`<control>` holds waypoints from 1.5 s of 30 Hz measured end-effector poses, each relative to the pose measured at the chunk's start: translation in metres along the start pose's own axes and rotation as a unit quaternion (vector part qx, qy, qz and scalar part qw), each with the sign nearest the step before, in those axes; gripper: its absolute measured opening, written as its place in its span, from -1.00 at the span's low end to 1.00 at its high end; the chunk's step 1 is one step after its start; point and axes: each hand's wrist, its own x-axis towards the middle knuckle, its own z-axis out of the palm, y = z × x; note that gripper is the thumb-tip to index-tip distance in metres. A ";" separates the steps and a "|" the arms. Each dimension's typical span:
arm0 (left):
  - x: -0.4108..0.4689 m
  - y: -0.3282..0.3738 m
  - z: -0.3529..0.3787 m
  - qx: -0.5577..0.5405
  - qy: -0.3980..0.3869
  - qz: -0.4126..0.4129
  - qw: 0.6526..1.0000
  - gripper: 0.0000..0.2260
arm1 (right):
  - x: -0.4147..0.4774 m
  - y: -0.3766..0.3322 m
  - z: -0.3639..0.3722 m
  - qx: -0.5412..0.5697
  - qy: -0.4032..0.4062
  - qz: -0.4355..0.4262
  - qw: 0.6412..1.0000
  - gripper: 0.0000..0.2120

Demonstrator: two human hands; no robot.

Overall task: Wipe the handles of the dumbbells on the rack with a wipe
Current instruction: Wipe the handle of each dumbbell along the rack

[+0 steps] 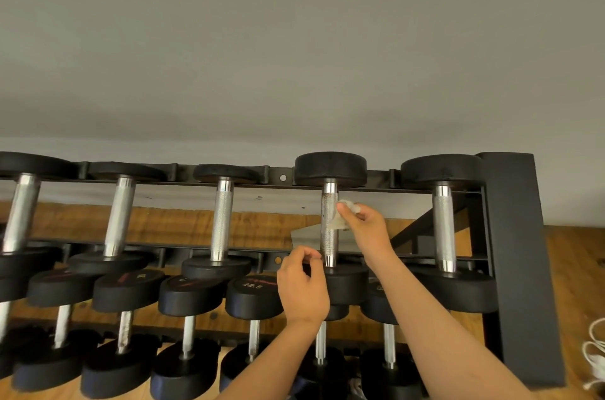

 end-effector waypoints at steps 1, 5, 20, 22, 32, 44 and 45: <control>0.000 0.000 0.000 0.000 -0.001 0.001 1.000 -0.81 | -0.002 0.002 0.000 -0.001 -0.019 0.009 1.000 -0.86; -0.001 0.000 0.000 0.000 -0.003 0.003 1.000 -0.86 | -0.007 0.004 0.002 -0.019 -0.075 0.024 0.997 -0.84; 0.000 0.000 -0.001 -0.005 -0.007 0.010 1.000 -0.81 | -0.015 0.013 -0.018 -0.106 -0.104 -0.018 0.989 -0.78; 0.000 0.000 -0.001 -0.004 -0.006 0.013 1.000 -0.81 | -0.019 0.015 -0.018 -0.102 -0.132 -0.007 0.986 -0.86; 0.001 -0.004 0.001 -0.009 0.002 0.029 1.000 -0.82 | -0.024 0.011 -0.024 -0.177 -0.186 0.017 0.966 -0.77; 0.002 -0.008 0.003 -0.018 0.009 0.027 0.999 -0.86 | -0.024 0.004 -0.025 -0.265 -0.240 0.043 0.933 -0.82; 0.003 -0.008 0.003 -0.018 0.010 0.027 0.999 -0.86 | -0.023 0.003 -0.026 -0.278 -0.240 0.045 0.929 -0.79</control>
